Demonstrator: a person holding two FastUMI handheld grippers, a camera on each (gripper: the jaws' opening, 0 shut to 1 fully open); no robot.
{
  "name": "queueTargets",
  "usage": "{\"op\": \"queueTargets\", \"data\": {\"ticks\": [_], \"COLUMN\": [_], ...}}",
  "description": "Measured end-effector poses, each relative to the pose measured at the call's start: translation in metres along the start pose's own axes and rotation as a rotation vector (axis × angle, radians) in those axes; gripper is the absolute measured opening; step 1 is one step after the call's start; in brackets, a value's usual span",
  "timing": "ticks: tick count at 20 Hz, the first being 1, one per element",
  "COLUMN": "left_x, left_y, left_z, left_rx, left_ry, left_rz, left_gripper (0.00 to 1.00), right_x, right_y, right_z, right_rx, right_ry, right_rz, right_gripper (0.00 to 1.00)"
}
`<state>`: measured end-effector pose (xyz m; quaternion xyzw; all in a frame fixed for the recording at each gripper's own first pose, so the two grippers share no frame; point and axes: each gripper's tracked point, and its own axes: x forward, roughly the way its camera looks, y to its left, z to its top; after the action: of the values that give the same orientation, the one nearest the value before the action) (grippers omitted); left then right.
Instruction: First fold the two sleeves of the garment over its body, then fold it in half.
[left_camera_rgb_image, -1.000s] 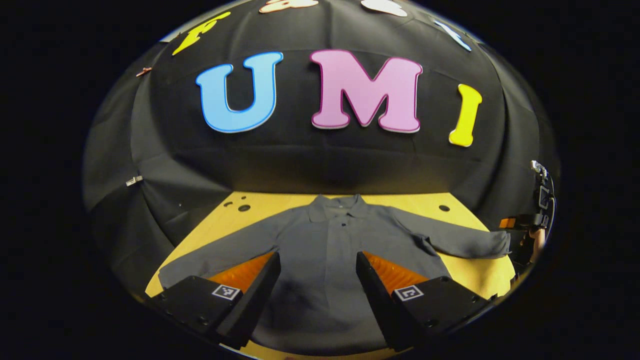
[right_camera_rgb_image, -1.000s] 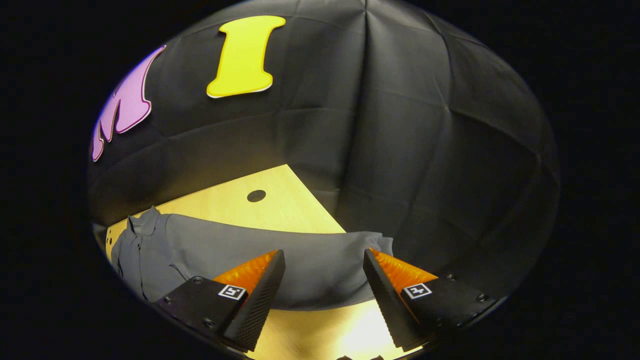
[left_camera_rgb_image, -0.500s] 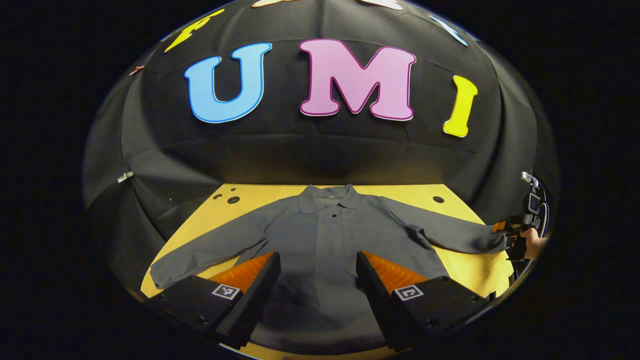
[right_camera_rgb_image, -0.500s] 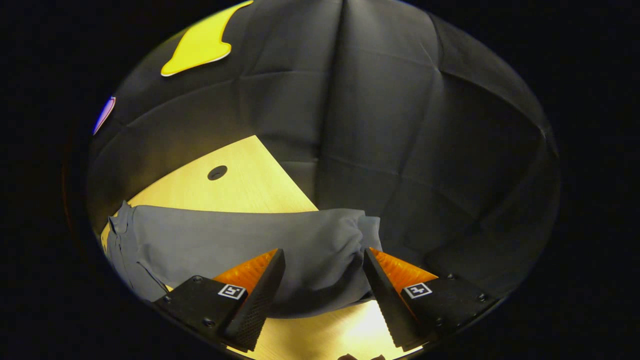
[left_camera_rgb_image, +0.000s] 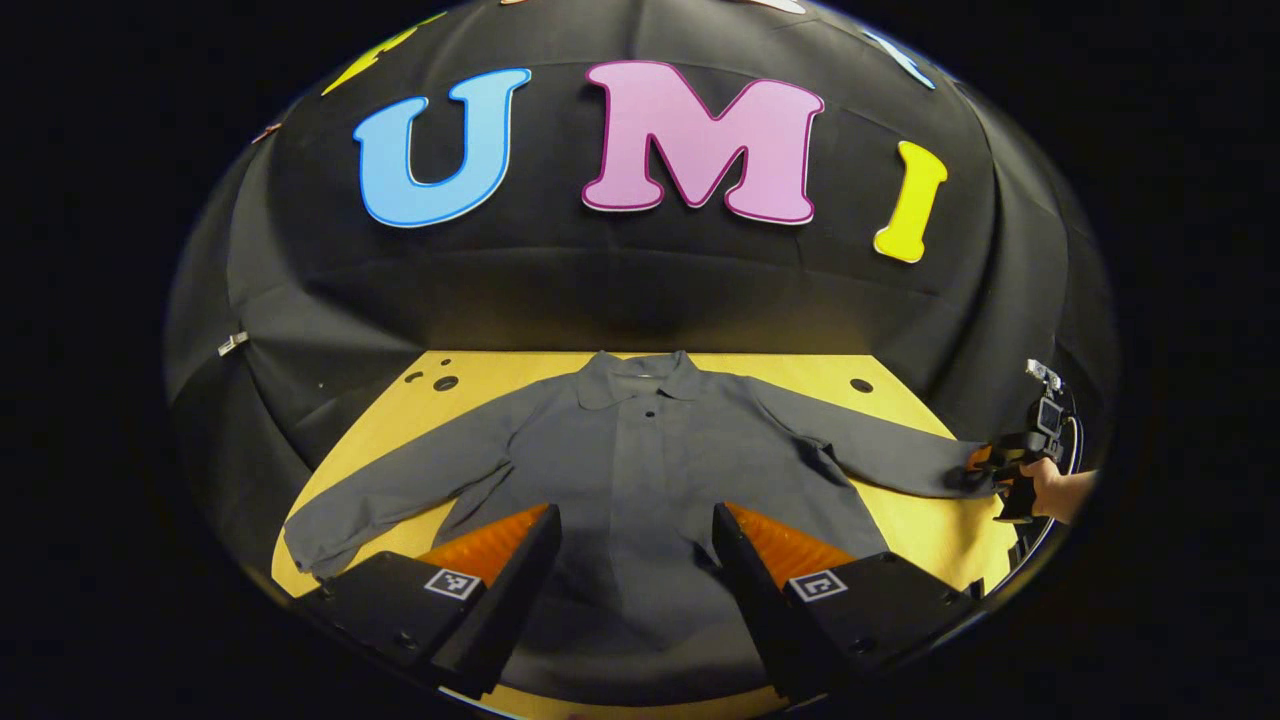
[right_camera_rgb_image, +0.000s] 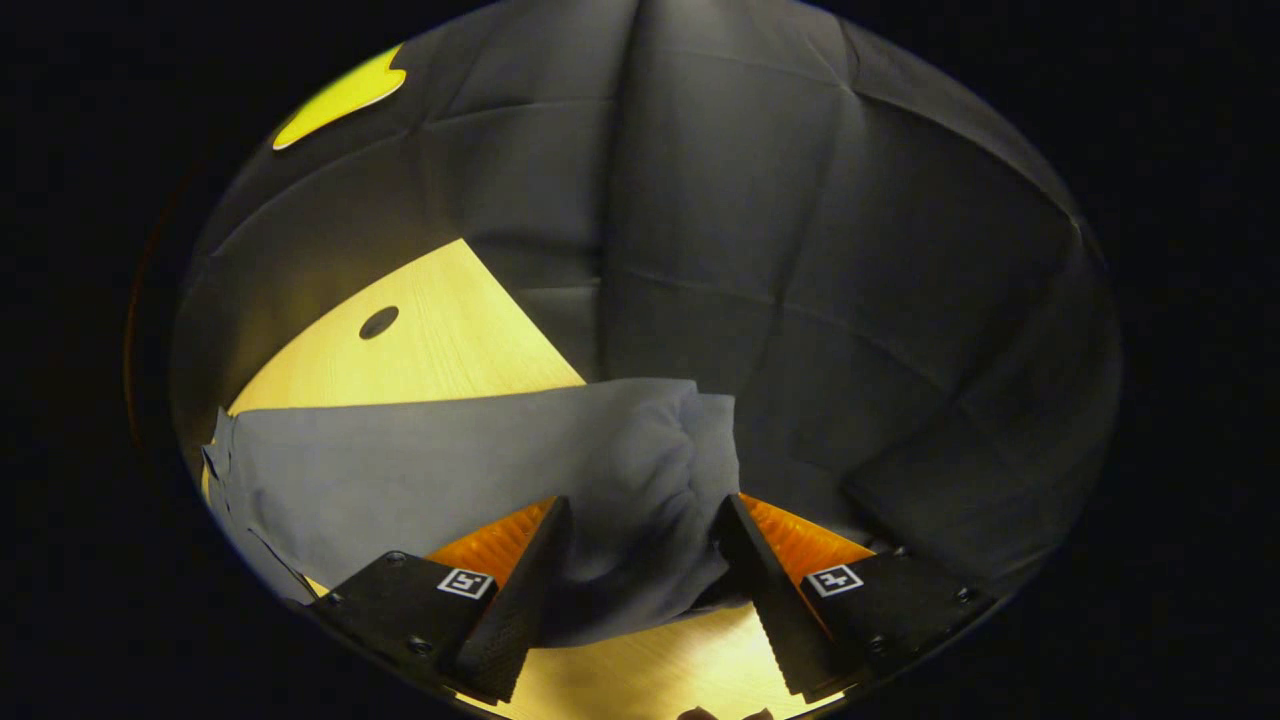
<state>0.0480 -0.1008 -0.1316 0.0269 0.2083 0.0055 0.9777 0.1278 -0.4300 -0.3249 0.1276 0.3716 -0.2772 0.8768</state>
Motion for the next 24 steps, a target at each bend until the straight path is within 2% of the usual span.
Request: {"op": "queueTargets", "data": {"ticks": [3,6,7,8,12,14,16,18,24], "left_x": [0.002,0.002,0.002,0.002,-0.003,-0.005,-0.007,-0.008,-0.019], "left_y": [-0.001,-0.003,-0.003,-0.003,-0.002,0.002,0.011,0.019,0.036], "left_z": [-0.002,-0.007,-0.008,-0.01,-0.011,-0.012,-0.016,-0.023,-0.018], "left_rx": [-0.007,-0.029,-0.036,-0.042,-0.056,-0.051,-0.041,-0.044,-0.077], "left_ry": [0.007,0.02,0.023,0.023,0.02,0.012,0.011,0.023,0.013], "left_rz": [0.001,-0.006,-0.006,-0.006,-0.011,0.0,0.028,0.053,0.084], "left_gripper": [0.96,0.96,0.96,0.96,0.96,0.96,0.96,0.96,0.96], "right_x": [0.0,0.0,-0.001,-0.002,-0.005,-0.009,-0.013,-0.018,-0.046], "right_y": [0.002,0.005,0.007,0.008,0.018,0.024,0.029,0.031,0.046], "right_z": [-0.002,-0.002,-0.003,-0.004,-0.006,-0.01,-0.014,-0.015,0.008], "right_rx": [0.005,-0.004,-0.015,-0.026,-0.088,-0.096,-0.083,-0.072,-0.137], "right_ry": [-0.001,0.018,0.022,0.027,0.021,0.042,0.069,0.081,-0.025], "right_rz": [0.001,0.014,0.02,0.04,0.071,0.097,0.136,0.141,0.185], "right_gripper": [0.98,0.95,0.76,0.78,0.24,0.09,0.06,0.06,0.06]}}
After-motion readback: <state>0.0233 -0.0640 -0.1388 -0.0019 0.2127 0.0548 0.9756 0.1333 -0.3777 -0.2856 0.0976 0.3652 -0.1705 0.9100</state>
